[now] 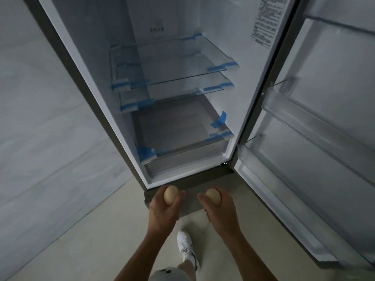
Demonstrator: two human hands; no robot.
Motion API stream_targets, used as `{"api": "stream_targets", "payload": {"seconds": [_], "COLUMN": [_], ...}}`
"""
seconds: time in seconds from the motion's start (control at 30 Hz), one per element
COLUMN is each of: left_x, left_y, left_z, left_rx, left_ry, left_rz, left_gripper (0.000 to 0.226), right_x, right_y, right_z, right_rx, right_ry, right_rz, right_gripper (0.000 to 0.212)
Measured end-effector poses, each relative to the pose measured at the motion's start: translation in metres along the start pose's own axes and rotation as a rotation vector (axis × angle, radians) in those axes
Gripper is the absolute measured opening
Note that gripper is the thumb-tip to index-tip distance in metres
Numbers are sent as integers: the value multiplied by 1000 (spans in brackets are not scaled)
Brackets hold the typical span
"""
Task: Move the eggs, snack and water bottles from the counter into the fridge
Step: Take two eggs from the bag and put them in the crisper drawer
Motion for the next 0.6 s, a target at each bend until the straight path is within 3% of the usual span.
{"api": "stream_targets", "payload": {"seconds": [0.17, 0.43, 0.6], "left_x": [17, 24, 27], "left_y": [-73, -153, -174], "left_z": [-10, -8, -7], "left_rx": [18, -56, -106], "left_ry": [39, 81, 99], "left_rz": [-16, -80, -99], "left_gripper": [15, 14, 28], "right_x": [20, 56, 75], "right_y": [-71, -155, -176], "right_z": [30, 50, 51], "right_rx": [-13, 4, 11], "right_ry": [18, -14, -24], "right_rz": [61, 22, 85], "right_gripper": [17, 18, 19]}}
Point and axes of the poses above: each hand's wrist, its own y-axis away from the middle knuckle, its own x-axis out of the palm, z = x × y, the point moved 6 cm from there along -y, towards the middle knuckle, and after that the axes turned 5 degrees about -z, right-handed, at the moved point
